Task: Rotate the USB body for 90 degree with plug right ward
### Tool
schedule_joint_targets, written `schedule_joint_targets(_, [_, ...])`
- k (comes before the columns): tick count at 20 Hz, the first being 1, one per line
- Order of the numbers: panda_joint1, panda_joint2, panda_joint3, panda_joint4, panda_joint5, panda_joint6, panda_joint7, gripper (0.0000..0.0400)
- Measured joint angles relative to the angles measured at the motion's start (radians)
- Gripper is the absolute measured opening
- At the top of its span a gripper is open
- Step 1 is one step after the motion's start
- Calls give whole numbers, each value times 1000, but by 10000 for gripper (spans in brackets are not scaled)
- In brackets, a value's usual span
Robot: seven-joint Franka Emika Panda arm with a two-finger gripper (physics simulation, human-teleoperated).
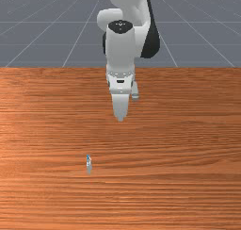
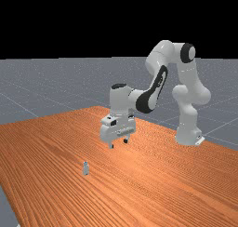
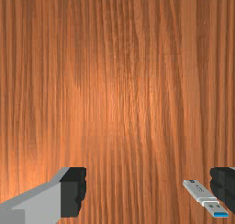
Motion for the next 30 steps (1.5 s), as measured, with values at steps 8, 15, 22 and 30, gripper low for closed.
schedule_joint_targets(8, [2, 2, -5, 0, -10, 2, 5, 7])
schedule_joint_targets(15, [-42, 6, -11, 7, -6, -2, -97, 0])
schedule_joint_targets(22, [-162, 42, -48, 65, 16, -22, -266, 0])
schedule_joint_targets(30, [-166, 265, -54, 446, 12, -204, -242, 0])
